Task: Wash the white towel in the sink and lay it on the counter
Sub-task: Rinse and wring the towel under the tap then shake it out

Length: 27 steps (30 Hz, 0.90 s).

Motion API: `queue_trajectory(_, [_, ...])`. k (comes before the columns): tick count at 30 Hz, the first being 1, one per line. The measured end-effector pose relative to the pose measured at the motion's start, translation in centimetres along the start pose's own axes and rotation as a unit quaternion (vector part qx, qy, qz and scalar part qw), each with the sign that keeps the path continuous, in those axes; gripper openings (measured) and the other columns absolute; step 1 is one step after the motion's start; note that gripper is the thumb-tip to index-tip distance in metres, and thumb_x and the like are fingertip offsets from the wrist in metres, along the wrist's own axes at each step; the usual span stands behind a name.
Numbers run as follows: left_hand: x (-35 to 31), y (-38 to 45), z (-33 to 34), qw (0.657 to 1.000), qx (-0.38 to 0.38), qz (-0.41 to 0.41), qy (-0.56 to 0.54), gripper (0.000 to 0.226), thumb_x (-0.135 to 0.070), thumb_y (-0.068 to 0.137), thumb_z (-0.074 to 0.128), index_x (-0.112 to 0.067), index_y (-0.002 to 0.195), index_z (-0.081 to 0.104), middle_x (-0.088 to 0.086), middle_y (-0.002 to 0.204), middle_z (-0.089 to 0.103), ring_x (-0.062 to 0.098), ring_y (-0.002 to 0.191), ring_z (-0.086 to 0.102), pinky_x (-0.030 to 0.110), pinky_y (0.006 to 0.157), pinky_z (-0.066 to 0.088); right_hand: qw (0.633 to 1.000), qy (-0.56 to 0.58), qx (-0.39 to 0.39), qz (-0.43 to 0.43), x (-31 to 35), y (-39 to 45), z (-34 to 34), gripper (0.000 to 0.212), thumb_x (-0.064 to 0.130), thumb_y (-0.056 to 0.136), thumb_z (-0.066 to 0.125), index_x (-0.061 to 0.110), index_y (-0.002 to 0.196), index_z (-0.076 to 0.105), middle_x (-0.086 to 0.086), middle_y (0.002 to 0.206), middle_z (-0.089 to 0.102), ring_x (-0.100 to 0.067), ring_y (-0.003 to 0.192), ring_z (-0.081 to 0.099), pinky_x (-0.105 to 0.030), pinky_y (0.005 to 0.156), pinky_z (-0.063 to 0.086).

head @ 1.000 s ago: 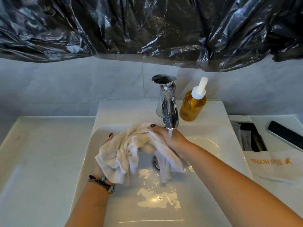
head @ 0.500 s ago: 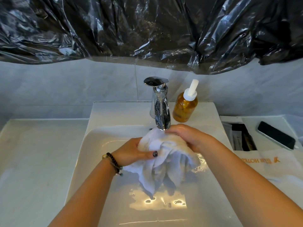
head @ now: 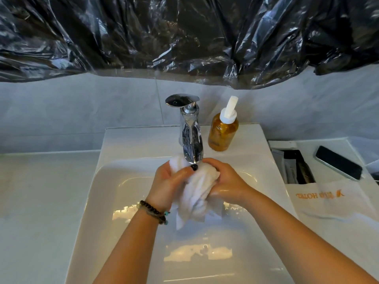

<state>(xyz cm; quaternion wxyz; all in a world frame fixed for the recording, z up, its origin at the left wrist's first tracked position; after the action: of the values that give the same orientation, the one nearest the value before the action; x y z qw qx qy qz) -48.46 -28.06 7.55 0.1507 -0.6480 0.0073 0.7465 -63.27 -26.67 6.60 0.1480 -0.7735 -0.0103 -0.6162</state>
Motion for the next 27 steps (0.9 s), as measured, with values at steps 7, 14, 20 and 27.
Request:
queue_trajectory(7, [3.2,-2.1,-1.4,0.991,0.118,-0.047,-0.03,0.098,-0.057,0.042,0.092,-0.017,0.122,0.054,-0.001,0.115,0.07,0.016,0.109,0.066,0.028,0.083,0.054,0.89,0.43,-0.091,0.123,-0.4,-0.5,3.0,0.009,0.012,0.088,0.054,0.007,0.082,0.059,-0.011,0.074,0.063,-0.018,0.067,0.063,-0.026,0.065,0.049])
queue_trajectory(14, [5.2,-3.4,-0.6,0.967,0.168,-0.114,-0.153,0.059,-0.043,0.045,0.096,-0.019,0.095,0.077,0.005,0.093,0.074,0.019,0.089,0.071,0.031,0.076,0.056,0.995,0.051,-0.088,0.008,0.6,-1.6,4.1,0.037,0.063,0.064,0.051,0.04,0.093,0.054,0.018,0.094,0.06,0.0,0.093,0.057,-0.027,0.088,0.046])
queue_trajectory(20, [6.5,-4.2,0.3,0.934,0.209,-0.199,-0.21,0.053,-0.033,0.039,0.098,-0.011,0.084,0.08,0.009,0.075,0.072,0.023,0.068,0.068,0.031,0.064,0.055,0.95,0.254,0.165,0.08,-1.1,-1.1,1.2,0.082,0.027,0.059,0.082,0.019,0.133,0.048,-0.001,0.12,0.063,-0.017,0.112,0.058,-0.027,0.087,0.047])
queue_trajectory(27, [5.6,-3.1,1.4,0.953,0.208,-0.219,0.006,0.013,0.003,0.067,0.074,-0.005,0.074,0.066,0.0,0.067,0.071,0.005,0.063,0.066,0.017,0.06,0.052,0.98,0.093,0.161,0.077,0.3,2.4,3.4,0.088,0.037,0.055,0.088,0.025,0.135,0.055,0.001,0.135,0.059,-0.015,0.123,0.055,-0.032,0.102,0.046])
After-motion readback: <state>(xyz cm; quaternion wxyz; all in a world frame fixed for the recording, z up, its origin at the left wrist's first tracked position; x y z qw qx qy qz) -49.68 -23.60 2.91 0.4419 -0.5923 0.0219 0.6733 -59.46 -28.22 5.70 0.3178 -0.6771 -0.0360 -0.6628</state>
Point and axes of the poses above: each hand's wrist, its own y-axis towards the middle knuckle, its own z-axis out of the palm, x = y × z, the point moved 5 cm from there along y, towards the middle knuckle
